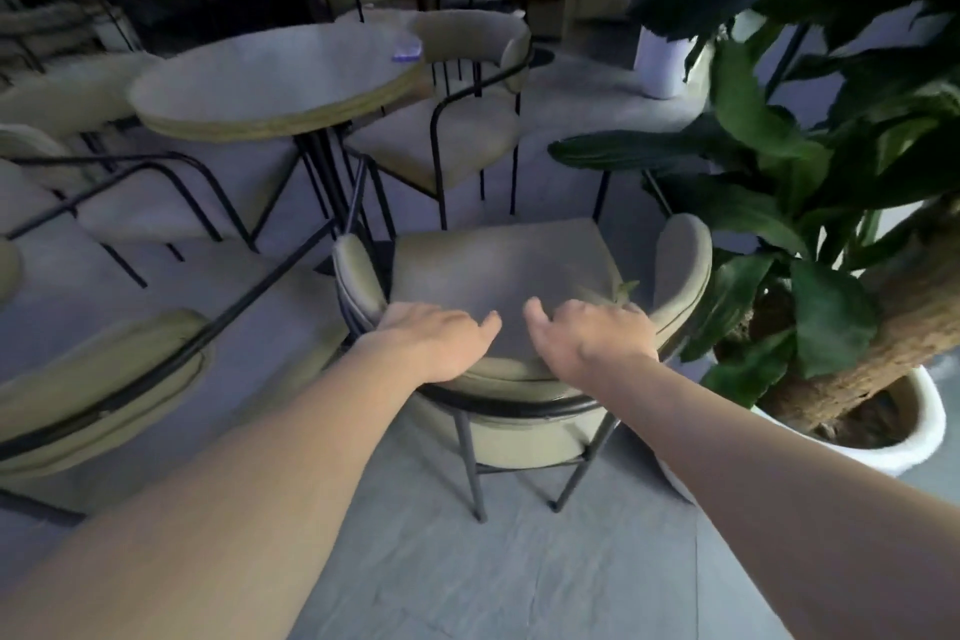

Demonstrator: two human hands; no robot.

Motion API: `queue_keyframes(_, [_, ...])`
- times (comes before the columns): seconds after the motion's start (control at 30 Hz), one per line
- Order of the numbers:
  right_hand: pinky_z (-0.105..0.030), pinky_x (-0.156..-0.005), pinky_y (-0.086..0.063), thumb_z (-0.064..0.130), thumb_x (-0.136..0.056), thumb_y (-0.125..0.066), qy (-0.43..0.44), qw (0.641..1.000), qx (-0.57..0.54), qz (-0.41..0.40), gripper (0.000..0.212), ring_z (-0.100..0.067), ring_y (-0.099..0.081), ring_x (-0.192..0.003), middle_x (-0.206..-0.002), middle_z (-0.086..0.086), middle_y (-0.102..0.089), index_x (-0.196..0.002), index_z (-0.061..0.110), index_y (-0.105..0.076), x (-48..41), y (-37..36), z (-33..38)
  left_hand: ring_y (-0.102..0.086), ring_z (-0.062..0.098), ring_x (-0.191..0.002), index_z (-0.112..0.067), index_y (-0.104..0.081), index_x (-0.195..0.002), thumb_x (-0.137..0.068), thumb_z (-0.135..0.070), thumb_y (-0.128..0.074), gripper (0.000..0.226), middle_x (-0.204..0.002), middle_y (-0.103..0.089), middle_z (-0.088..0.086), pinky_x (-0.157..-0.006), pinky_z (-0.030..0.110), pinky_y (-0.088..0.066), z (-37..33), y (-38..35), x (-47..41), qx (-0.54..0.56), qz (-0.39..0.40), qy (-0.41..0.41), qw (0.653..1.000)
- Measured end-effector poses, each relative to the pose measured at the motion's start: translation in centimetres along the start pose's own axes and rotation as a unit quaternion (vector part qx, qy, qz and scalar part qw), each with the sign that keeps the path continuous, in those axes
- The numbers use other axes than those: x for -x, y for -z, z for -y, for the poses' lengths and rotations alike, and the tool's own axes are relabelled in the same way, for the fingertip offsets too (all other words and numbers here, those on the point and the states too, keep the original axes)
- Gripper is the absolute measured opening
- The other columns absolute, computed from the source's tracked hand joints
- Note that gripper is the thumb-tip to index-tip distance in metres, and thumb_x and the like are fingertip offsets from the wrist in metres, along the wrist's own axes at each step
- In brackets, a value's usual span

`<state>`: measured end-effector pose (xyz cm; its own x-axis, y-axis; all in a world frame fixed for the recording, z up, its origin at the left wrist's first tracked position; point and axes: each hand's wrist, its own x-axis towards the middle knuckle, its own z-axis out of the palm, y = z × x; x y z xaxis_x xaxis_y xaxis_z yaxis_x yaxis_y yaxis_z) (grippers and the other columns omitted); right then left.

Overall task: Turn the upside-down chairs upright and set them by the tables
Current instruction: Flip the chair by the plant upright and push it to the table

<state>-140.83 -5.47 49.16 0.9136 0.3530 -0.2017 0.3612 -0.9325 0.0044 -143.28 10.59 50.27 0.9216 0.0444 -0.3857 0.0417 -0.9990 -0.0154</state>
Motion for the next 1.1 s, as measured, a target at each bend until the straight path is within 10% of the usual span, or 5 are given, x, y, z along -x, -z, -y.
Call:
queue_keyframes(0.13, [-0.049, -0.103, -0.035, 0.015, -0.101, -0.025, -0.022, 0.999, 0.005, -0.026, 0.062, -0.036, -0.063, -0.11, -0.132, -0.007, -0.062, -0.158, 0.036, -0.015, -3.0, 0.7, 0.8, -0.053, 0.03, -0.101, -0.025, -0.033, -0.15, -0.104, -0.029, -0.012, 0.051, -0.111, -0.055, 0.01, -0.076, 0.04, -0.033, 1.3, 0.5, -3.2, 0.053, -0.014, 0.005, 0.999])
queue_keyframes(0.37, [-0.044, -0.097, -0.037, 0.043, -0.084, -0.007, -0.044, 0.995, -0.05, -0.069, 0.067, -0.026, -0.043, -0.071, -0.094, 0.001, -0.068, -0.127, 0.038, -0.057, -4.3, 0.4, 0.4, -0.058, 0.022, -0.082, -0.021, -0.065, -0.085, -0.097, -0.063, -0.005, 0.074, -0.09, -0.065, 0.004, -0.083, 0.042, -0.043, 3.8, 1.0, -5.8, 0.028, -0.01, -0.038, 0.999])
queue_keyframes(0.6, [-0.038, -0.083, -0.034, 0.054, -0.093, -0.027, -0.081, 0.961, -0.163, -0.209, 0.05, -0.025, -0.047, -0.074, -0.071, 0.005, -0.056, -0.071, 0.024, -0.06, -4.6, -1.1, 0.0, -0.046, 0.03, -0.135, -0.031, -0.058, -0.138, -0.094, -0.071, -0.006, 0.08, -0.156, -0.044, 0.007, -0.105, 0.042, -0.038, 5.1, 2.0, -7.0, -0.081, 0.114, 0.033, 0.99])
queue_keyframes(0.9, [-0.039, -0.081, -0.037, 0.06, -0.093, -0.031, -0.02, 0.959, -0.178, -0.221, 0.05, -0.024, -0.053, -0.079, -0.077, 0.004, -0.064, -0.073, 0.026, -0.061, -5.1, -1.7, -2.4, -0.037, 0.034, -0.141, -0.031, -0.046, -0.15, -0.076, -0.082, 0.001, 0.101, -0.16, -0.038, 0.01, -0.109, 0.045, -0.036, 2.8, 1.7, -5.9, -0.027, 0.097, 0.125, 0.987])
queue_keyframes(1.1, [-0.036, -0.076, -0.039, 0.059, -0.095, -0.038, 0.009, 0.958, -0.175, -0.226, 0.048, -0.024, -0.054, -0.075, -0.071, 0.004, -0.062, -0.071, 0.025, -0.06, -4.8, -1.4, -5.6, -0.038, 0.03, -0.142, -0.02, -0.04, -0.154, -0.099, -0.062, -0.004, 0.077, -0.162, -0.034, 0.01, -0.103, 0.038, -0.036, -1.3, 2.2, -4.8, -0.001, 0.103, 0.129, 0.986])
